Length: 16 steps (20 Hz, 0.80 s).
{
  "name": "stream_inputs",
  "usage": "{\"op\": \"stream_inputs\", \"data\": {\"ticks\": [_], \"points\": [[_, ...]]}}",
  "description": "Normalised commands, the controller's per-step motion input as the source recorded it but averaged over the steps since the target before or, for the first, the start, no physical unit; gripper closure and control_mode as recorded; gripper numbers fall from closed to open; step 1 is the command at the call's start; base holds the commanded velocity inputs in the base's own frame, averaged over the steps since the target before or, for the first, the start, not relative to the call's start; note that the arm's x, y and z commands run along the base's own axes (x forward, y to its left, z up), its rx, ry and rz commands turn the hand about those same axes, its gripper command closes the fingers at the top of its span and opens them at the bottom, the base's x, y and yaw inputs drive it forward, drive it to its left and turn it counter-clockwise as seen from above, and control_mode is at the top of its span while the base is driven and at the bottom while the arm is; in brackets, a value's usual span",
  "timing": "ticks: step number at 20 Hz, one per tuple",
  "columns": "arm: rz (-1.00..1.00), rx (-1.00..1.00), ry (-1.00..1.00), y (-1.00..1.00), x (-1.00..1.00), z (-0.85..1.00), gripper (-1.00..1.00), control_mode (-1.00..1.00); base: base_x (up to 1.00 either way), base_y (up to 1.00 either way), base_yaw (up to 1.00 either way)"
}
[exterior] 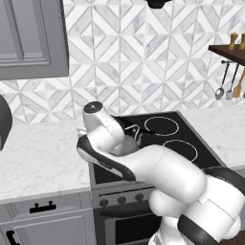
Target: Pick the kettle from the counter and place it on a stove burner. Then turn the burner on.
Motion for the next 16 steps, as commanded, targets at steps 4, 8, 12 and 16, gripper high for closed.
{"op": "stream_inputs", "data": {"ticks": [4,8,12,16], "points": [[0.26,-0.64,0.10,0.44,-1.00,-1.00,-1.00,-1.00,0.00,0.00,0.00],[0.20,-0.74,-0.06,0.03,-1.00,-1.00,-1.00,-1.00,0.00,0.00,0.00],[0.21,-0.74,-0.22,0.00,-0.93,-1.00,-1.00,-1.00,0.00,0.00,0.00],[0.33,-0.45,-0.43,-0.17,-0.39,-0.77,-1.00,-1.00,0.00,0.00,0.00]]}}
